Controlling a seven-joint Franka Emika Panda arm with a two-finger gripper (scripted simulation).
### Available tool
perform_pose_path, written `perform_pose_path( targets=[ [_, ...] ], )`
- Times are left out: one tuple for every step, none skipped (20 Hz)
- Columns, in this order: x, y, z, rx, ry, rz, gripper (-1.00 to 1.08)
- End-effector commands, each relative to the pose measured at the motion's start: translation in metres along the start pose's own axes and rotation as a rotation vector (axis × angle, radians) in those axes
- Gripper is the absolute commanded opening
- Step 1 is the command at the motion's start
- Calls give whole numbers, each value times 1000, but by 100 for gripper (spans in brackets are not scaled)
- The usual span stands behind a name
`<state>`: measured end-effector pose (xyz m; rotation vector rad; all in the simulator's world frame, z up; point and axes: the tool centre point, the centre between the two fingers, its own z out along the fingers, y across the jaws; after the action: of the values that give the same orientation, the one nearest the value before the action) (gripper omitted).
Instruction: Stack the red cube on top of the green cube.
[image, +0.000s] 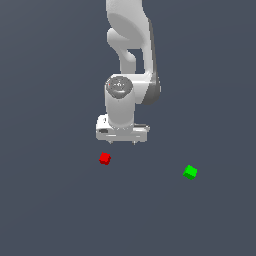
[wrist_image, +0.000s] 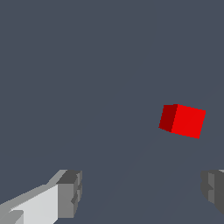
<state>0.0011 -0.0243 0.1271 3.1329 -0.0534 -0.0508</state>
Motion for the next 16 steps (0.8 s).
perform_pose_path(
  targets=[
    [7,16,11,1,5,43,100],
    [10,24,17,2,8,64,100],
    [14,32,22,2,12,85,100],
    [17,40,27,3,15,106,100],
    [20,47,32,4,17,125,100],
    [22,54,37,5,20,142,100],
    [24,60,41,6,22,158,100],
    [26,65,44,7,24,172,100],
    [27,70,47,8,26,184,100],
    [29,74,50,8,27,195,100],
    [30,78,52,9,29,204,100],
    [31,81,54,10,30,212,100],
    [31,83,55,10,30,218,100],
    [32,84,56,11,31,222,100],
    [32,85,57,11,31,224,100],
    [32,86,57,11,31,225,100]
  ],
)
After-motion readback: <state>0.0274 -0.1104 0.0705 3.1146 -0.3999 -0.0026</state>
